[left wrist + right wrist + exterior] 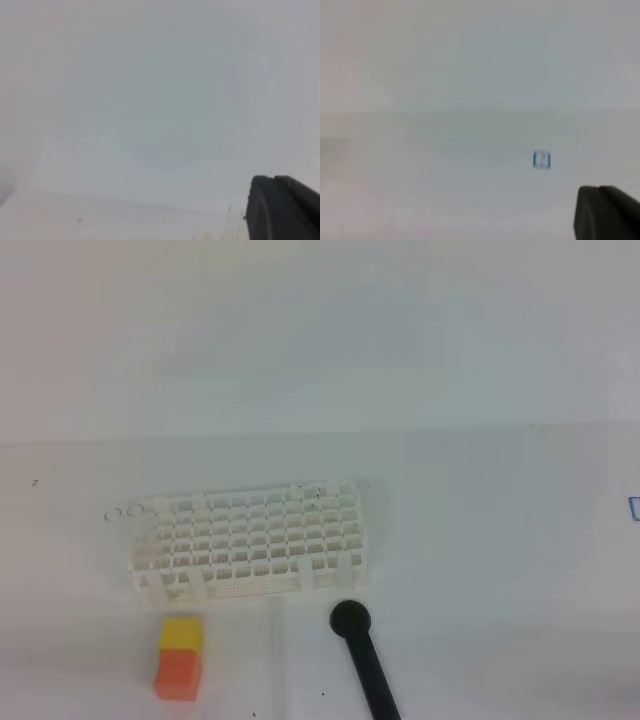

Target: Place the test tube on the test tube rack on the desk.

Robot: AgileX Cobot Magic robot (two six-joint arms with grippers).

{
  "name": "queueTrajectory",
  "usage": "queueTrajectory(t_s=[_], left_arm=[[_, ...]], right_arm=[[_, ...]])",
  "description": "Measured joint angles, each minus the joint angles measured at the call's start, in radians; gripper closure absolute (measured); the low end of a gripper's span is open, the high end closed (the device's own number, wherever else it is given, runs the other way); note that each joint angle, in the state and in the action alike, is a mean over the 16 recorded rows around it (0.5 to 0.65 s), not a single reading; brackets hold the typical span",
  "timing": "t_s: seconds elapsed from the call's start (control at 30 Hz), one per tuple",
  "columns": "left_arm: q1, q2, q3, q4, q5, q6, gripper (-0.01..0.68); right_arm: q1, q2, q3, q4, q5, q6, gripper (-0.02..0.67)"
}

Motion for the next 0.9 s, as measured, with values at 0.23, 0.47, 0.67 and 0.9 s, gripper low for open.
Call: queueTrajectory(t_s=[0.23, 0.47, 0.67, 0.9], left_arm=[[0.000, 0.000, 0.004, 0.000, -0.037, -0.001, 0.674], [-0.001, 0.000, 0.000, 0.035, -0.131, -0.112, 0.674], [-0.002, 0.015, -0.090, 0.178, -0.090, -0.310, 0.674], [-0.002, 0.094, -0.312, 0.318, 0.250, -0.516, 0.674]], right_arm=[[0.000, 0.000, 0.000, 0.000, -0.093, 0.001, 0.650], [0.000, 0.000, -0.002, -0.001, -0.222, 0.002, 0.650], [0.000, 0.000, -0.054, -0.015, -0.218, 0.003, 0.650], [0.000, 0.022, -0.215, -0.038, -0.029, 0.003, 0.650]])
